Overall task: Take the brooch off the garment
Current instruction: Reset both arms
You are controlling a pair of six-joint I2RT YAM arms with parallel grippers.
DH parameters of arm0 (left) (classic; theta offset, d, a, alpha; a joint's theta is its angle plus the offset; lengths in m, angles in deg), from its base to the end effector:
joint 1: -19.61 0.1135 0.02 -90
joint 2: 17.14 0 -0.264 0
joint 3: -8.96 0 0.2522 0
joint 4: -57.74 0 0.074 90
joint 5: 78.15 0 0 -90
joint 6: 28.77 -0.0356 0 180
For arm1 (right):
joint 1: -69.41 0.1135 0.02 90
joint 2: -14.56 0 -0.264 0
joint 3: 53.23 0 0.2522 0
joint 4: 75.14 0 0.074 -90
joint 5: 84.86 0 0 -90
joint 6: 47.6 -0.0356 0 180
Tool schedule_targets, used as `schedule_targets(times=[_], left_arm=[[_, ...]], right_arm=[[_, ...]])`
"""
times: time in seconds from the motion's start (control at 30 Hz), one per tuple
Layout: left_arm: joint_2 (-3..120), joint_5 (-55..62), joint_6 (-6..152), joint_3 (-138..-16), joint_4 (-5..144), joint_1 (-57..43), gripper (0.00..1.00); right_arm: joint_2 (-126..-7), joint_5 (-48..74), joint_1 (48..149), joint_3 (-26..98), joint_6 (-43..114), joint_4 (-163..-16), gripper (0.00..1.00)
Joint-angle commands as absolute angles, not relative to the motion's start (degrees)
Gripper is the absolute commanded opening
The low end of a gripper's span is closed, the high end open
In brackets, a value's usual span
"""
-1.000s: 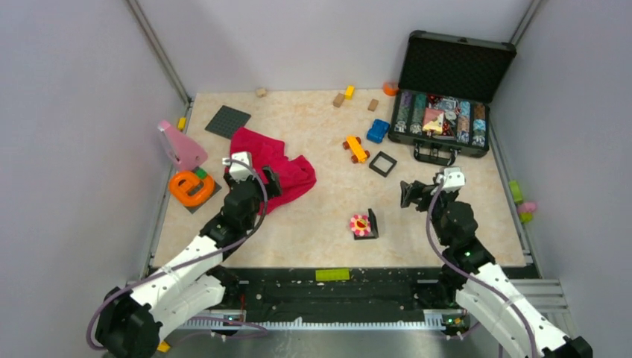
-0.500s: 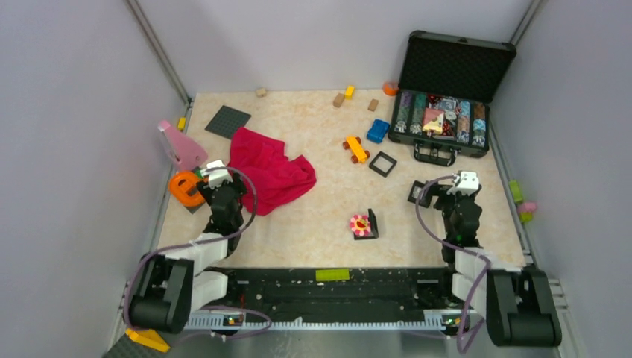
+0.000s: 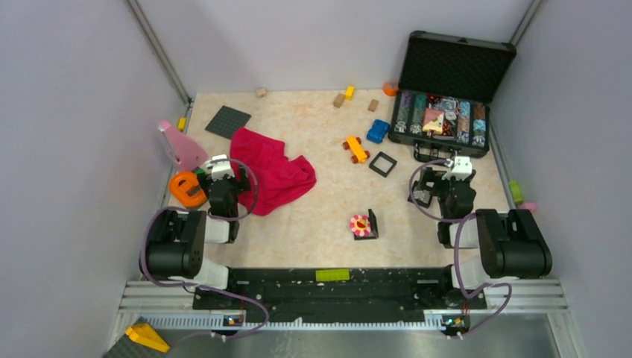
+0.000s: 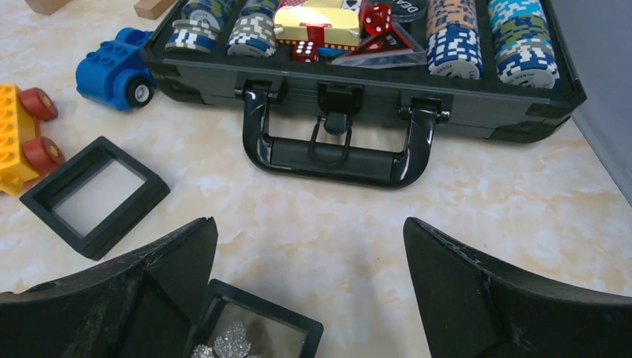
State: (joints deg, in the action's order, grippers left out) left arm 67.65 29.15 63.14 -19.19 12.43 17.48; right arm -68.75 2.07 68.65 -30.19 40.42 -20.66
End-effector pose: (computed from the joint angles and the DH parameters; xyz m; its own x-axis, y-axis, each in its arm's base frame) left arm 0.2408 0.0016 0.1445 -0.1877 -0.0249 -0.9819 -0.2623 0.9646 0.0257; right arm 0.2233 -0.0049 0.1456 -0.0985 0.0358 -0.9945 0.0700 0.9971 0.0290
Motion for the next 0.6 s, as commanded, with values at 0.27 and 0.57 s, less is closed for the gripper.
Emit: schedule_targets(times=[0.27, 0.57], left_arm=[[67.59, 26.67, 62.63, -20.54, 6.44, 18.03, 0.99], [67.42, 24.02, 63.15, -21.49, 8.60, 19.19, 0.99]], right_arm=[[-68.75, 4.57, 69.06, -28.67, 41.69, -19.79, 0.99], [-68.84, 4.57, 69.06, -28.66, 41.67, -19.69, 0.99]])
